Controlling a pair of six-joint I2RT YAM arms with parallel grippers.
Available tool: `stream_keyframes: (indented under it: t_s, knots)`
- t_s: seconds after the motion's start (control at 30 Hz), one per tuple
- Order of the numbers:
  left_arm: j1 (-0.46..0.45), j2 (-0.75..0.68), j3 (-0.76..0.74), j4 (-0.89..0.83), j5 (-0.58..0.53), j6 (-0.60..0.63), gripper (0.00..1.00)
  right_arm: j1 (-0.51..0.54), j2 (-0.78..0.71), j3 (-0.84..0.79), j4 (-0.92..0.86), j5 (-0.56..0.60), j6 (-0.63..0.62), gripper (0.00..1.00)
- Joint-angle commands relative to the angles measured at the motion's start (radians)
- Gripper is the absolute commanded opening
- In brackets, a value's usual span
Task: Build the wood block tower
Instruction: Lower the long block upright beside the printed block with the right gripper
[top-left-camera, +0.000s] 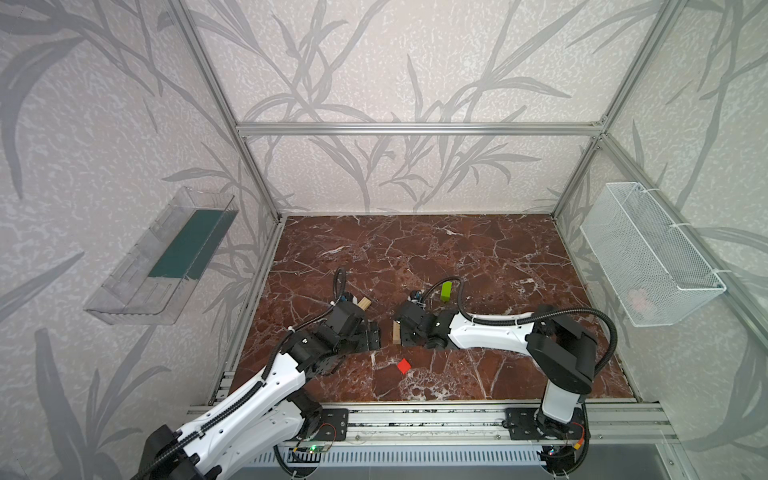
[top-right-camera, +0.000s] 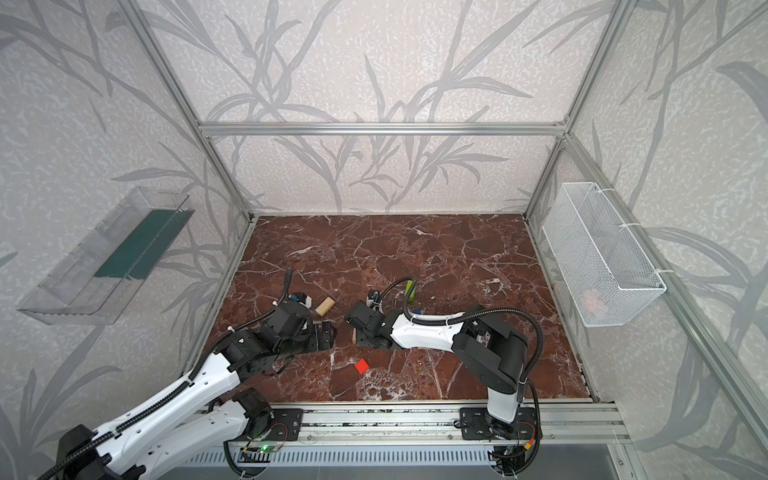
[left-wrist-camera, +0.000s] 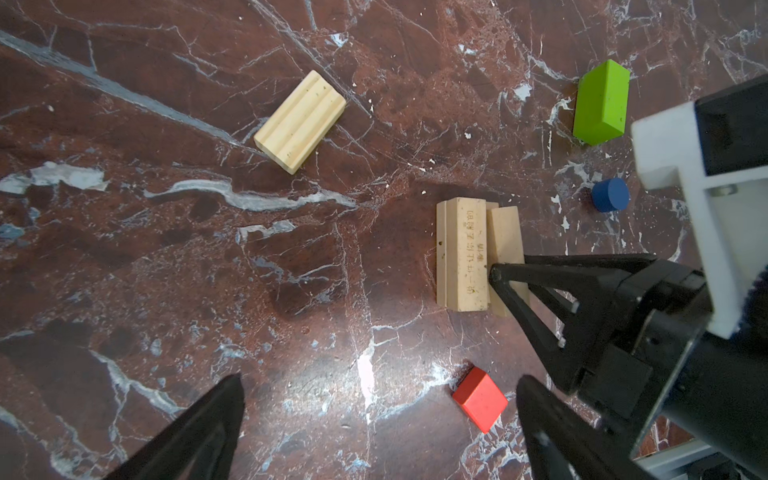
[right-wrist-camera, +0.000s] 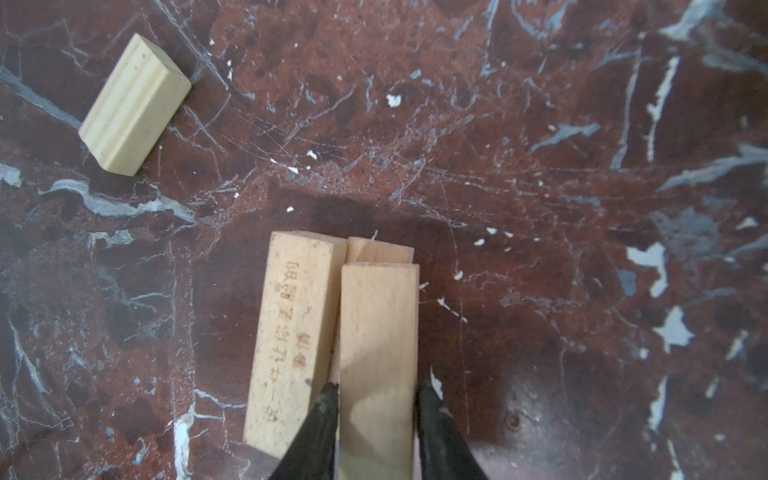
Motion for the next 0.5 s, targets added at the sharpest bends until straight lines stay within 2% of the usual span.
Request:
stream_keyframes:
  t_s: [0.0,0.47]
  knots:
    - [0.004,0.000,0.034,-0.013,-0.006,0.003,1.00,0.001,-0.040,-0.014,0.003,0.002,0.011,0.34]
    - [0.003,-0.001,0.036,-0.014,-0.005,0.002,1.00,-0.003,-0.052,-0.038,0.037,-0.011,0.017,0.31]
